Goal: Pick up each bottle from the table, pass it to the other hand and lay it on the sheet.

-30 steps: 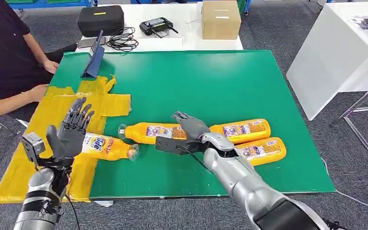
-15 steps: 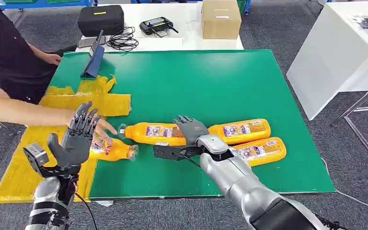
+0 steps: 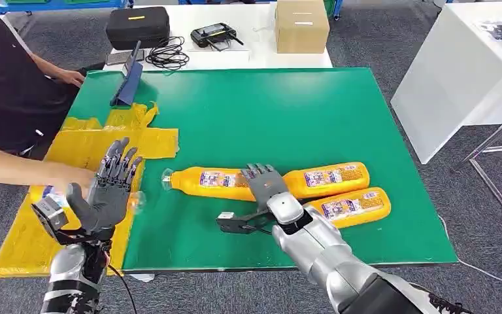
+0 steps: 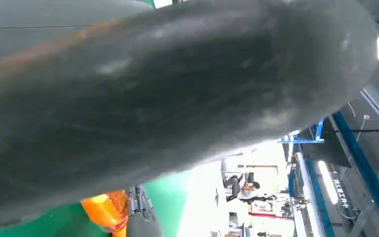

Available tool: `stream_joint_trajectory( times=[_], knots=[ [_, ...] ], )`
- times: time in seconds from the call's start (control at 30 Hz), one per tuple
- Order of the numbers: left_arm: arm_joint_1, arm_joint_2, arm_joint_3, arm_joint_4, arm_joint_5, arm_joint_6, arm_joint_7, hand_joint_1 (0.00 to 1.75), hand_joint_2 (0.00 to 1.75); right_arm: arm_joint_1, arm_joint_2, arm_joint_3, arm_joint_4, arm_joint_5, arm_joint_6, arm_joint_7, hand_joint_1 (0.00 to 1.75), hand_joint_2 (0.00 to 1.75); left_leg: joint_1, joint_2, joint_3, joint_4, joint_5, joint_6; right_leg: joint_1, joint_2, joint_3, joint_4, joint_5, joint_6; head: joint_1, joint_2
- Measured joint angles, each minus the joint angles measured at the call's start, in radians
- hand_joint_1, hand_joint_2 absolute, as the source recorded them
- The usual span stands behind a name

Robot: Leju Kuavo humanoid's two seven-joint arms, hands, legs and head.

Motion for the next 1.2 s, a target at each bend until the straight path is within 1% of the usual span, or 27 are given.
stream_joint_trajectory(
  times=[0.4,0.5,0.53,0.57,0.83,1.0,1.13,1.2],
  knots=[
    [-0.001,0.000,-0.010,0.000,0.016,-0.002,0.000,0.00,0.00,0.001,-0.018,0.020,0.010,0.007,0.000,-0.002,1.75,1.75,-0.001,0.000,0.005,0.000,0.000,0.000,0.000,0.000,0.005,0.000,0.000,0.000,0.000,0.000],
    [-0.002,0.000,-0.012,0.001,0.025,0.011,0.003,0.00,0.00,0.002,-0.020,0.019,0.012,0.015,-0.001,0.017,1.75,1.75,-0.001,0.000,0.006,0.000,0.000,0.000,0.000,0.000,0.005,-0.001,0.000,0.000,0.000,0.000],
    [-0.005,0.000,-0.011,0.003,0.032,0.012,0.005,0.00,0.00,0.002,-0.021,0.019,0.013,0.015,-0.001,0.021,1.17,1.75,-0.001,0.000,0.006,0.000,0.000,0.000,0.000,0.000,0.006,-0.001,0.000,0.000,0.000,0.000],
    [-0.008,0.000,-0.011,0.007,0.042,0.012,0.005,0.00,0.00,0.002,-0.022,0.018,0.014,0.015,-0.001,0.024,0.00,1.75,-0.001,0.000,0.006,0.000,0.000,0.000,0.000,0.000,0.006,-0.001,0.000,0.000,0.000,0.000],
    [-0.022,0.000,-0.007,0.029,0.062,0.003,0.008,0.00,0.00,0.015,-0.047,-0.010,0.024,0.015,-0.022,0.055,0.00,1.75,-0.002,0.000,0.007,0.000,0.000,0.000,0.000,0.000,0.007,-0.001,0.000,0.000,0.000,0.000],
    [-0.025,0.001,-0.007,0.035,0.068,0.000,0.025,0.00,0.00,0.018,-0.061,-0.044,0.028,0.005,-0.092,0.069,0.00,1.75,-0.002,0.001,0.006,0.000,0.000,0.001,-0.001,0.000,0.007,-0.001,0.000,0.000,0.000,0.000],
    [-0.020,0.006,0.005,0.037,0.097,-0.009,0.037,0.00,0.00,-0.019,-0.062,-0.085,0.025,0.008,-0.106,0.064,0.00,1.75,-0.002,0.001,0.004,0.000,0.000,0.001,-0.001,0.000,0.006,0.000,0.001,0.001,0.000,0.000],
    [-0.013,0.008,0.021,0.037,0.105,-0.019,0.048,0.00,0.00,-0.060,-0.062,-0.113,0.009,-0.014,-0.093,0.047,0.00,1.75,-0.001,0.001,0.004,0.000,0.000,0.001,-0.001,0.000,0.005,0.000,0.001,0.001,0.000,0.000]
  ],
)
